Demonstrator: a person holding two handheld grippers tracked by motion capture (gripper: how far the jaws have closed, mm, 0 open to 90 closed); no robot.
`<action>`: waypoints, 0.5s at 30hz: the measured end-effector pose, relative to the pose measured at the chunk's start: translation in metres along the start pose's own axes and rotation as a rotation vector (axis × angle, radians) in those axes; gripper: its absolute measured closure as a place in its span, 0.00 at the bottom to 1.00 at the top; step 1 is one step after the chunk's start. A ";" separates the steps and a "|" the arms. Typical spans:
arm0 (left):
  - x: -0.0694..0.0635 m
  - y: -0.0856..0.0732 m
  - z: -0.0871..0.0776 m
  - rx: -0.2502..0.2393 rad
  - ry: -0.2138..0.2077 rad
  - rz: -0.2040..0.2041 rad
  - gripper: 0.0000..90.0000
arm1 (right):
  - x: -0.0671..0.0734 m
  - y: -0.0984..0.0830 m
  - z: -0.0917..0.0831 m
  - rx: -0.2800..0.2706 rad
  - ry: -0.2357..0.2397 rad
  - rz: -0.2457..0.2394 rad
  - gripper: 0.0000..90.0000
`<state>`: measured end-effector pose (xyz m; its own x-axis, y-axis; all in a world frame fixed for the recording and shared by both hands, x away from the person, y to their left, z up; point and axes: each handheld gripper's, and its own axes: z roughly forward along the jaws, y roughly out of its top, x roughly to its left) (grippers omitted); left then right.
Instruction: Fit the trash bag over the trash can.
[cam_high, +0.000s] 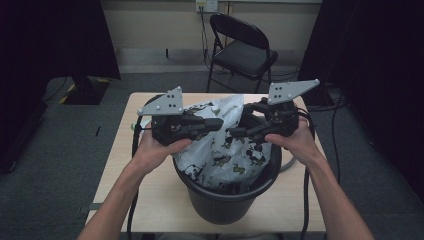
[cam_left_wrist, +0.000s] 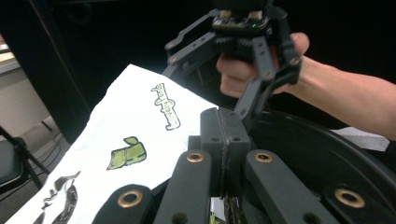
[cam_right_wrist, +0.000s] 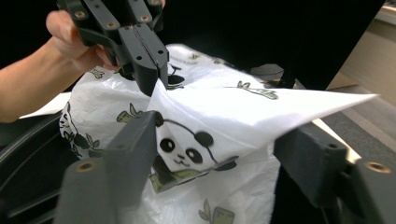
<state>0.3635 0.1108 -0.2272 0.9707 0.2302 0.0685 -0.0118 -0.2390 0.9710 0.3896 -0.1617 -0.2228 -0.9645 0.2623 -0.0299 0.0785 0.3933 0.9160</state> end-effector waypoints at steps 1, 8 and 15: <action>0.000 0.000 0.000 0.000 0.000 0.000 1.00 | 0.000 0.000 0.000 0.000 0.000 0.000 0.45; -0.001 -0.002 0.003 -0.009 0.022 -0.026 0.82 | 0.005 -0.002 0.003 0.006 0.034 -0.053 0.98; 0.016 -0.017 -0.029 -0.068 0.121 -0.116 0.53 | 0.000 -0.016 -0.013 -0.012 0.010 -0.024 1.00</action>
<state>0.3724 0.1461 -0.2362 0.9307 0.3653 -0.0213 0.0780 -0.1413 0.9869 0.3854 -0.1797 -0.2323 -0.9685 0.2442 -0.0479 0.0526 0.3891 0.9197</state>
